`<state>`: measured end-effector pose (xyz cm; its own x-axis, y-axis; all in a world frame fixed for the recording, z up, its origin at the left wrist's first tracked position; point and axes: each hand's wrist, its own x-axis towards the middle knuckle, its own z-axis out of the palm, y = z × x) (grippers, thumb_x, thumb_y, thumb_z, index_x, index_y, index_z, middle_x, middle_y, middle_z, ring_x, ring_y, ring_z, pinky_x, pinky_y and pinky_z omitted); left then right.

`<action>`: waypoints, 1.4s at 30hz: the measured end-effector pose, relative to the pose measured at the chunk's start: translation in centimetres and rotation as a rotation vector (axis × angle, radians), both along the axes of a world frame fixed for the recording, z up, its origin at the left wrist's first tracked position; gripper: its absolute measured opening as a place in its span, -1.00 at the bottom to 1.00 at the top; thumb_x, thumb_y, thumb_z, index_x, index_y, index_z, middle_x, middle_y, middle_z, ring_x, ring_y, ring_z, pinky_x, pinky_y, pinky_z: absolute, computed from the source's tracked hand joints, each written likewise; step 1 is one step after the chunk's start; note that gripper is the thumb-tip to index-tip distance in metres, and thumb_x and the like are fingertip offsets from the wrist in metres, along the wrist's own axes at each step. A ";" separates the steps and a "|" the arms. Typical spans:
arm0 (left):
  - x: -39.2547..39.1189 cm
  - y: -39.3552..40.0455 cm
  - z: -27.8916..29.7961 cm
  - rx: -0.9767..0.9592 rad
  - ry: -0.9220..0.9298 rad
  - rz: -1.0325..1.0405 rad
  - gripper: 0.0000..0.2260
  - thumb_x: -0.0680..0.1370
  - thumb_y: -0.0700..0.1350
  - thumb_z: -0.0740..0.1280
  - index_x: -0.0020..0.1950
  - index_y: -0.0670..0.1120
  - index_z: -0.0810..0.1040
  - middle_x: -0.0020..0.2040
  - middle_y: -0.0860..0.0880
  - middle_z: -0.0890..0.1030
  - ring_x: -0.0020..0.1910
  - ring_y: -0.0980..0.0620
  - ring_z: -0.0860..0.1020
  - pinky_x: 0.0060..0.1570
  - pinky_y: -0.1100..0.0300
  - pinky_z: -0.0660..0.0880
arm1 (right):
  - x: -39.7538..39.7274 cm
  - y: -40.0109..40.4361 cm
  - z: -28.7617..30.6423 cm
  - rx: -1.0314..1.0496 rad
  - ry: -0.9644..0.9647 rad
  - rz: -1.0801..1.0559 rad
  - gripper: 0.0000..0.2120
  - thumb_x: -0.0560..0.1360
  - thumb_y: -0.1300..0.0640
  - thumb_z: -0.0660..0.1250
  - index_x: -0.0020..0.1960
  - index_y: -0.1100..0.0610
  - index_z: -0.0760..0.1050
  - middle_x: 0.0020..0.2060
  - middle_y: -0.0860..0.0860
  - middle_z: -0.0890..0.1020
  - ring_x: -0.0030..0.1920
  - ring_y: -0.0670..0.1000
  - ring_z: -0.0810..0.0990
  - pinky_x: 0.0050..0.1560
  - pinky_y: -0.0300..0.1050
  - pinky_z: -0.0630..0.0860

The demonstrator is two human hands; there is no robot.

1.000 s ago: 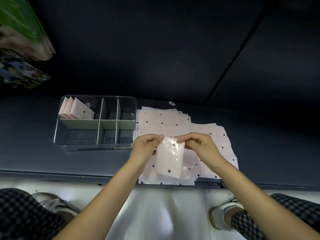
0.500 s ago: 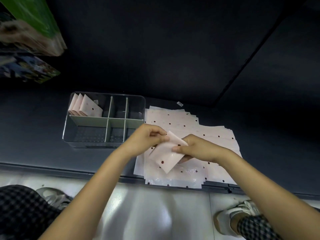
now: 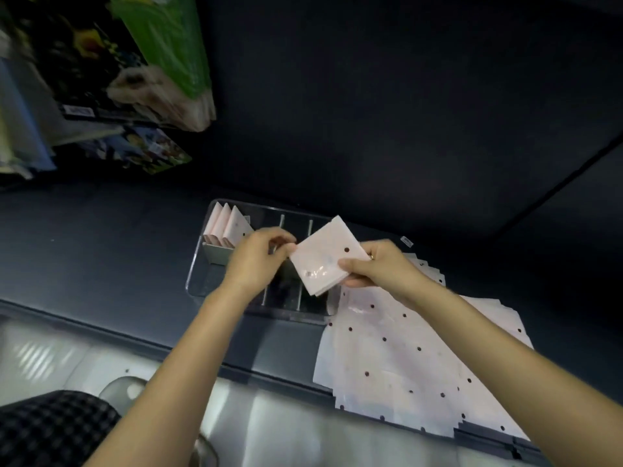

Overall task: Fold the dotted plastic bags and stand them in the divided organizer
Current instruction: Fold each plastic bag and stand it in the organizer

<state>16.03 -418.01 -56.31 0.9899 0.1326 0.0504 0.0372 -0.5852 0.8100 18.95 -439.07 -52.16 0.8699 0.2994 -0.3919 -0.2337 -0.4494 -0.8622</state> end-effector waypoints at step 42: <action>-2.7 -2.1 -4.3 0.212 -0.398 0.184 -0.82 0.51 -0.26 0.34 0.10 -0.14 0.57 0.20 -0.14 0.48 0.19 -0.10 0.41 0.00 0.02 0.48 | 1.8 7.1 -4.6 -0.291 -0.537 0.170 -0.76 0.57 0.12 0.25 0.19 0.15 0.55 0.08 0.04 0.64 0.06 -0.02 0.59 0.12 -0.19 0.47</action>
<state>13.31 -420.09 -60.62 0.8491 0.2498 0.4655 -0.1329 -0.7518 0.6459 20.74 -432.01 -56.76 0.9176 0.3974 -0.0004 0.2925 -0.6759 -0.6764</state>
